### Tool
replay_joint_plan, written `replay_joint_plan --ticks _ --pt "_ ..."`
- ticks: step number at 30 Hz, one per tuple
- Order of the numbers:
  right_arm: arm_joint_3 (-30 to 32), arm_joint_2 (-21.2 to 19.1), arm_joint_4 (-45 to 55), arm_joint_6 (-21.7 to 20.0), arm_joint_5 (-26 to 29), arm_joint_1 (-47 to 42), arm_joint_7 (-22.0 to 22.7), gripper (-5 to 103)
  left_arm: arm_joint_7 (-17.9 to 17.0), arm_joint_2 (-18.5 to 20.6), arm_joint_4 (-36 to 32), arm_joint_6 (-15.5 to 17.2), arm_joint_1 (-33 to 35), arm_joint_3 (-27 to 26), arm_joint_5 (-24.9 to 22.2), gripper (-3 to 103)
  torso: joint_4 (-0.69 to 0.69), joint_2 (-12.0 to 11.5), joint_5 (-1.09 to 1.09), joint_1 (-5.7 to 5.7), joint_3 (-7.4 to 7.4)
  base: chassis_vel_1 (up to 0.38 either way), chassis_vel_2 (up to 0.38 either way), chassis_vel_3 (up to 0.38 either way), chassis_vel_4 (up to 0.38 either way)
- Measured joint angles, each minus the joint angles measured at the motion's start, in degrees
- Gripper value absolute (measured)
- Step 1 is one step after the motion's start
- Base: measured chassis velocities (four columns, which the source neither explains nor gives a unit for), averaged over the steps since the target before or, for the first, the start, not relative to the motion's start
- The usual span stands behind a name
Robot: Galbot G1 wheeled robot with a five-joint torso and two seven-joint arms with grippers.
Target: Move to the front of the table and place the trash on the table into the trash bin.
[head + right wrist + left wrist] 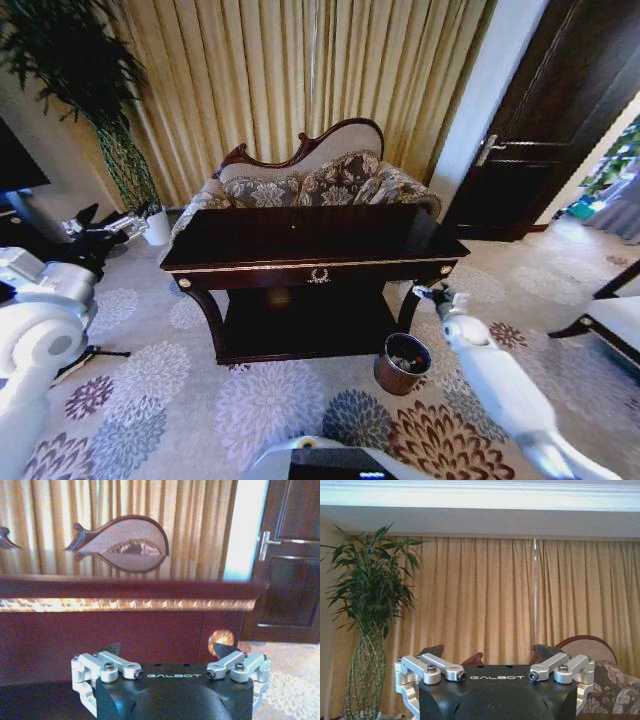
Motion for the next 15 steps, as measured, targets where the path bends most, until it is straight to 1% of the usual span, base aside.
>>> replay_joint_plan --ticks 1,3,4,5,7,9,10,13,15 --pt "1.00 -0.44 2.31 -0.42 0.67 -1.21 0.00 100 0.01 0.06 0.15 0.00 -0.21 0.11 0.00 100 -0.01 0.00 0.02 0.00 0.00 0.000 0.000 0.000 0.000" --pt "3.52 -1.05 8.95 -1.84 3.81 -4.01 0.30 100 0.00 0.21 0.57 0.02 -0.57 0.27 0.00 100 0.00 0.00 0.02 0.00 0.00 0.000 0.000 0.000 0.000" --pt "4.80 -1.07 14.04 -3.28 6.48 -5.26 1.21 100 0.02 0.23 0.76 0.11 -0.74 0.34 0.00 100 0.02 0.00 0.02 0.00 0.00 0.000 0.000 0.000 0.000" --pt "4.80 -1.07 14.04 -3.28 6.48 -5.26 1.21 100 0.02 0.23 0.76 0.11 -0.74 0.34 0.00 100 0.02 0.00 0.02 0.00 0.00 0.000 0.000 0.000 0.000" --pt "6.08 -0.91 20.64 -5.75 10.26 -5.98 3.49 100 -0.13 0.22 0.98 0.29 -0.89 0.43 0.00 100 0.02 0.00 -0.02 0.00 0.00 0.000 0.000 0.000 0.000" --pt "6.48 -0.66 27.30 -8.23 13.38 -5.94 6.58 100 -0.23 0.11 0.98 0.32 -0.95 0.47 0.00 100 0.04 0.00 -0.01 0.00 0.00 0.000 0.000 0.000 0.000" --pt "6.48 -0.66 27.30 -8.23 13.38 -5.94 6.58 100 -0.23 0.11 0.98 0.32 -0.95 0.47 0.00 100 0.04 0.00 -0.01 0.00 0.00 0.000 0.000 0.000 0.000" --pt "5.98 -0.76 34.17 -10.62 14.06 -4.91 9.75 100 -0.24 -0.37 0.66 0.12 -0.95 0.62 0.00 100 0.04 0.00 -0.01 0.00 0.00 0.000 0.000 0.000 0.000" --pt "5.61 -0.89 35.82 -11.39 13.55 -4.58 10.22 100 -0.24 -0.63 0.57 -0.08 -0.92 0.69 0.02 100 0.03 0.00 0.01 0.00 0.00 0.000 0.000 0.000 0.000"
